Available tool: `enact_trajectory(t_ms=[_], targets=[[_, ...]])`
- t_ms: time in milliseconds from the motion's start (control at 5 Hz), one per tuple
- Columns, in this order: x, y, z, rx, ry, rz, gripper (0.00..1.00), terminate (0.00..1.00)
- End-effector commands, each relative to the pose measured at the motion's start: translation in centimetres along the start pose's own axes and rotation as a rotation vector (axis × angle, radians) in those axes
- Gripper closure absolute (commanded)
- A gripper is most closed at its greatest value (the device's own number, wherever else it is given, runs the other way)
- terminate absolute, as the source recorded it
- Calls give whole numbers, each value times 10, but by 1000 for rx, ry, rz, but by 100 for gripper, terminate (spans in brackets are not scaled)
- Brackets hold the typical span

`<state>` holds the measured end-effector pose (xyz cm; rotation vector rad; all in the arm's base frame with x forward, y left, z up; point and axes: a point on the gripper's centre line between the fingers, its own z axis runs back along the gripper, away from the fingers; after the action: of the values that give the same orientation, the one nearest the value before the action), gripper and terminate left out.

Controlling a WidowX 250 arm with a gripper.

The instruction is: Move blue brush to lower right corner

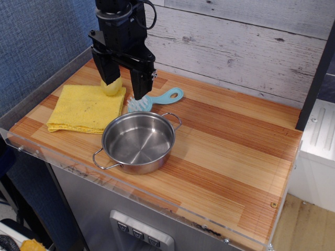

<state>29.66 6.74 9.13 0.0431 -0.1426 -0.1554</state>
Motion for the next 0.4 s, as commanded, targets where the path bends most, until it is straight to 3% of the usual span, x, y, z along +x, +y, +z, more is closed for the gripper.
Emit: enact_trajectory(t_ms=[0,200], targets=[[0,0,0,0,0,0,0,0],[33,6,-3,9,-17,-70,0,0]])
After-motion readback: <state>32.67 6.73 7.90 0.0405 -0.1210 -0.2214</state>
